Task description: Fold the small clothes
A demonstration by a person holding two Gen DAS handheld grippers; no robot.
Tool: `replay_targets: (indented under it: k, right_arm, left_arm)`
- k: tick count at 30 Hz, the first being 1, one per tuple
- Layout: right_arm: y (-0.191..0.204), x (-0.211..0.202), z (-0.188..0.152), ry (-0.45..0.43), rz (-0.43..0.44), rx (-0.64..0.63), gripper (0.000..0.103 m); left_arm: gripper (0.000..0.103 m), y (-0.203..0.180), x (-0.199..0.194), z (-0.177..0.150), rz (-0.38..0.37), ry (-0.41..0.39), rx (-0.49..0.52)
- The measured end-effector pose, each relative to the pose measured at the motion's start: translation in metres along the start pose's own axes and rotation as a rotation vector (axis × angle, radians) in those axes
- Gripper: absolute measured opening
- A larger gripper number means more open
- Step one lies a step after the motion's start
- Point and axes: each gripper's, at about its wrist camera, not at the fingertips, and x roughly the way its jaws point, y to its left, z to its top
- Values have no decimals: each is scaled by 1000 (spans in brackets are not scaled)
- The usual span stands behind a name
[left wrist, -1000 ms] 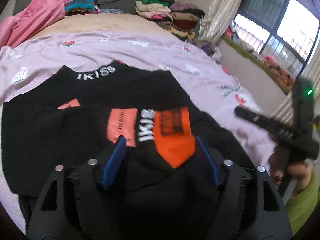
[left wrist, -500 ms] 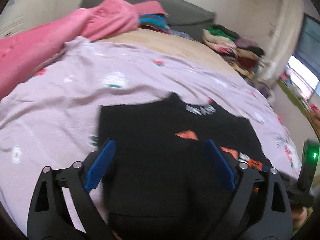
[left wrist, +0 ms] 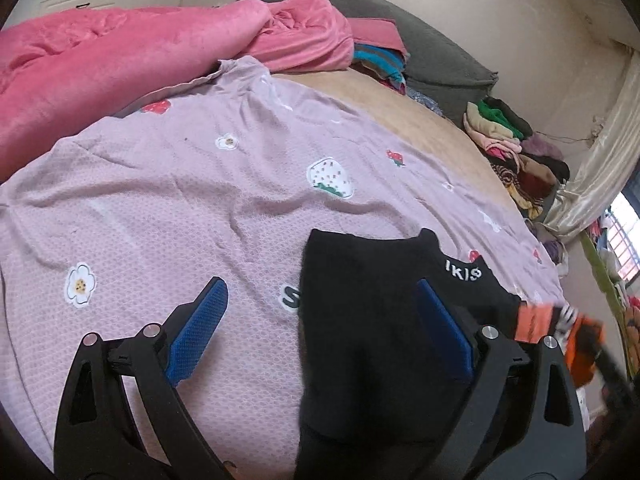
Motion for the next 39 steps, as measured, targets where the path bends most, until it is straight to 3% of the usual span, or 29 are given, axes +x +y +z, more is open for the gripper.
replay_targets:
  k: [4,12,31,39]
  right_arm:
    - [-7,0,8,-13,-45,-26,8]
    - [-27,20,-14,43,-86,28,8]
    - [-41,35,-30,85,-174,70,9]
    - [-44,27,-32,67,-203,86,35]
  left_arm:
    - [88,-20,3,-6,0,4,81]
    - [88,-63,19,-29,-11,43,250]
    - [88,-91,32,-52,-25,97,385]
    - [88,-105,32,-61,-30,101,450]
